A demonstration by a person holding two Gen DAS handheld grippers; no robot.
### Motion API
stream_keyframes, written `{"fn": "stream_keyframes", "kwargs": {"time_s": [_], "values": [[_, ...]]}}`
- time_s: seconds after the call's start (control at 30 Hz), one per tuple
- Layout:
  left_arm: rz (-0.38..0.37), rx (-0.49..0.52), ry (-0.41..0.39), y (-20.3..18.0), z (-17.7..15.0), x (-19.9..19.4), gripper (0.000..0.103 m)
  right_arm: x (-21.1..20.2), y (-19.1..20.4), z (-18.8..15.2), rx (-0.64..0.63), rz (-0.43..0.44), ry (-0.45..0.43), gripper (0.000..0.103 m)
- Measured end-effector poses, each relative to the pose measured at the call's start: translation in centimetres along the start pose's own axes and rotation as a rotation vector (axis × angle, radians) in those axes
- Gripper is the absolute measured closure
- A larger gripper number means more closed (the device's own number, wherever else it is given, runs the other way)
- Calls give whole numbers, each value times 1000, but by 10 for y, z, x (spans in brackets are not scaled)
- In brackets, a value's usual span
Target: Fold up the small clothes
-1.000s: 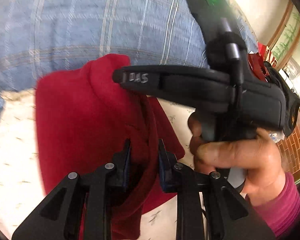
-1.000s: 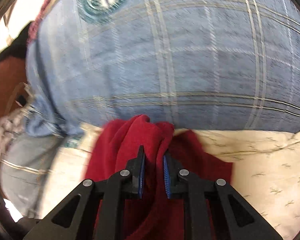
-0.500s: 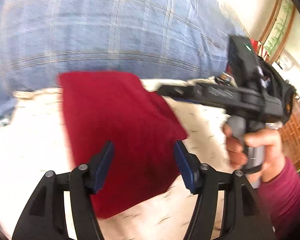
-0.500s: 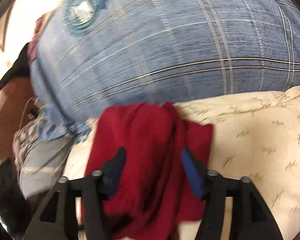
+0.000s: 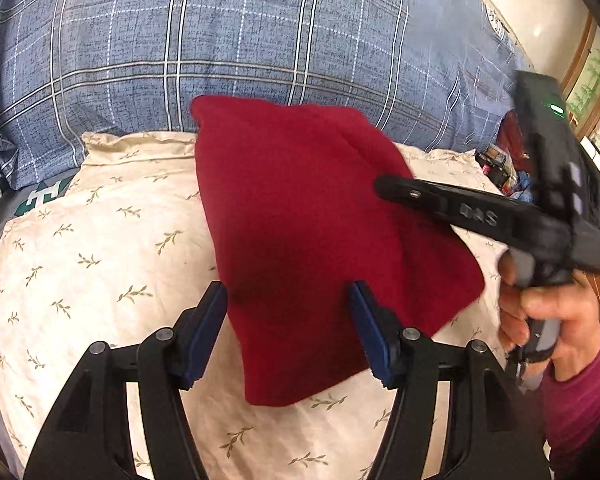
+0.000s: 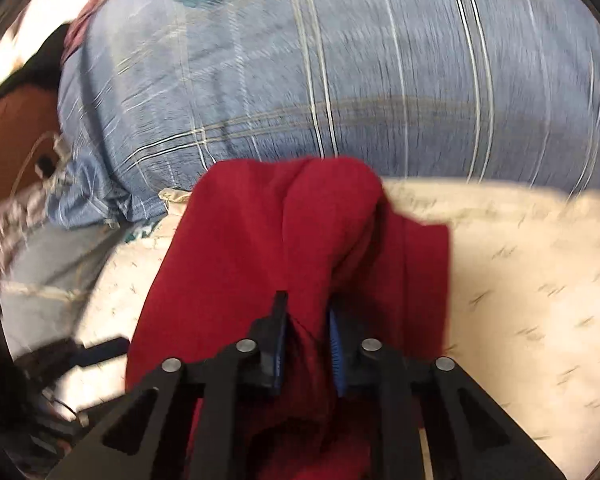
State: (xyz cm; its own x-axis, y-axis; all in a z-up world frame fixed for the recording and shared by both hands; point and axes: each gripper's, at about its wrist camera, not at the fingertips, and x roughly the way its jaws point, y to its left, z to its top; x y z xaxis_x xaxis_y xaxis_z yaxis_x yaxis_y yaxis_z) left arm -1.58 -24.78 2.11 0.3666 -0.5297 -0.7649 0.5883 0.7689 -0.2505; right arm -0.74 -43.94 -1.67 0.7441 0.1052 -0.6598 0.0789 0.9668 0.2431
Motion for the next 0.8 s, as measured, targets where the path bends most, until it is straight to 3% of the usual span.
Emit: {"fn": "stream_keyframes", "kwargs": {"time_s": [0.1,0.17,0.23,0.33,0.5,0.57,0.63,0.7,0.8], "values": [[10,-12,1,-3,2,3,41,-12,-1,-5,-35,-73,-38,86],[9,-14,15,-5,4,9,41,4,-13,-6,-7,-138,-13,86],[27,-7,31,-9,5,15,41,17,-26,-7,62,-88,10,77],[46,14,19,-10,5,13,41,1,-36,-7,156,-23,-20,70],[63,13,9,-6,6,14,33,-41,-18,-13,100,64,-84,71],[60,-6,13,-2,4,19,30,-40,-1,-23,21,84,-61,76],[55,-17,14,-1,4,22,26,-21,6,-36,-36,19,17,82],[63,-17,20,-1,4,25,24,-3,-3,-43,6,0,38,88],[62,-9,15,-3,7,17,25,-13,-13,-46,61,47,8,84]]}}
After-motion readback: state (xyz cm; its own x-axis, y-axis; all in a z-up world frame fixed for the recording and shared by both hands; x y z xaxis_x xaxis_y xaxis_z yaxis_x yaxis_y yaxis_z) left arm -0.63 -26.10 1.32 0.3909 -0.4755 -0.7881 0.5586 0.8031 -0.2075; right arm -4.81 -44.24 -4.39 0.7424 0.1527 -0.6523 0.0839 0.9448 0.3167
